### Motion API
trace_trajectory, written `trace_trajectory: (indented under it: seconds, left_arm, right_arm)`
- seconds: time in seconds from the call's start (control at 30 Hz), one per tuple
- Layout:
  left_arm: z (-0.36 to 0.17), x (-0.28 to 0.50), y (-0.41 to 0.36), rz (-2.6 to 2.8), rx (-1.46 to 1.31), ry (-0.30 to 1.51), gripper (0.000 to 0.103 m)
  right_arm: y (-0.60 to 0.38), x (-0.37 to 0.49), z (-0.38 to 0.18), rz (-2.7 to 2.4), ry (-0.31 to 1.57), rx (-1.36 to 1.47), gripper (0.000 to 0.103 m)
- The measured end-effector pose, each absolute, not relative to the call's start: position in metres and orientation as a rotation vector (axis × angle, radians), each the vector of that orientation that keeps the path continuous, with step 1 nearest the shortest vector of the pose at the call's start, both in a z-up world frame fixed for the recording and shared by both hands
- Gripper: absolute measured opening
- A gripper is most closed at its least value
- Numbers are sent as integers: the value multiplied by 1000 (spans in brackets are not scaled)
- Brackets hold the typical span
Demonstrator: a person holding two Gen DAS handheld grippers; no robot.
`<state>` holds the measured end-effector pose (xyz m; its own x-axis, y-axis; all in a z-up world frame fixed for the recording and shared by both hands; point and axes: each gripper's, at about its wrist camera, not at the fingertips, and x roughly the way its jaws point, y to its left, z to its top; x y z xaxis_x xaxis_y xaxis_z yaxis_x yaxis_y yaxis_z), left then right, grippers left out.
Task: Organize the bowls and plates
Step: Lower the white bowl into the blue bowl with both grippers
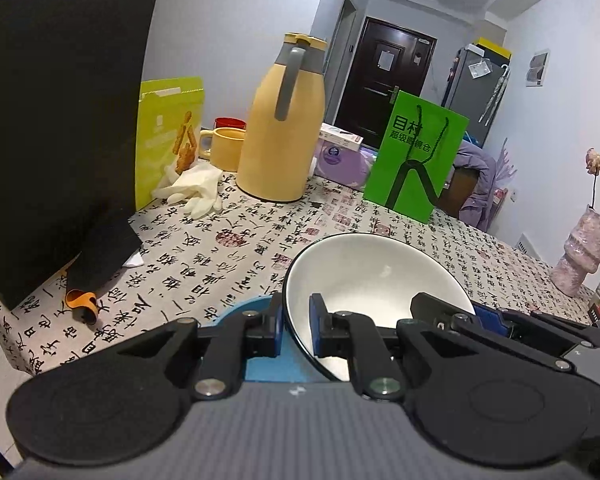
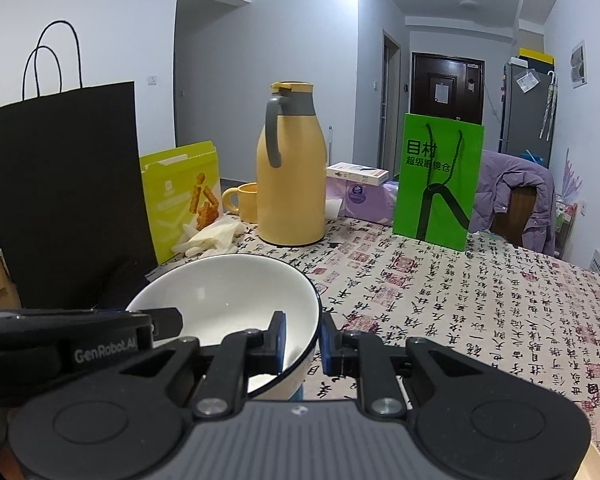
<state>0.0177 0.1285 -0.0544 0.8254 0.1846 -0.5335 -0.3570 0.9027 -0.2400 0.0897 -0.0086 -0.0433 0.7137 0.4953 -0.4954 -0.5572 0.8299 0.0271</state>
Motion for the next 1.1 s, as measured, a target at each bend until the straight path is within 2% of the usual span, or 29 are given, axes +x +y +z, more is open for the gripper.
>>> trace_trajectory:
  seconds: [1.1]
  left_arm:
    - [-90, 18, 162, 323, -371, 612, 12]
  right_arm:
    - [26, 94, -80, 618, 613, -149, 17]
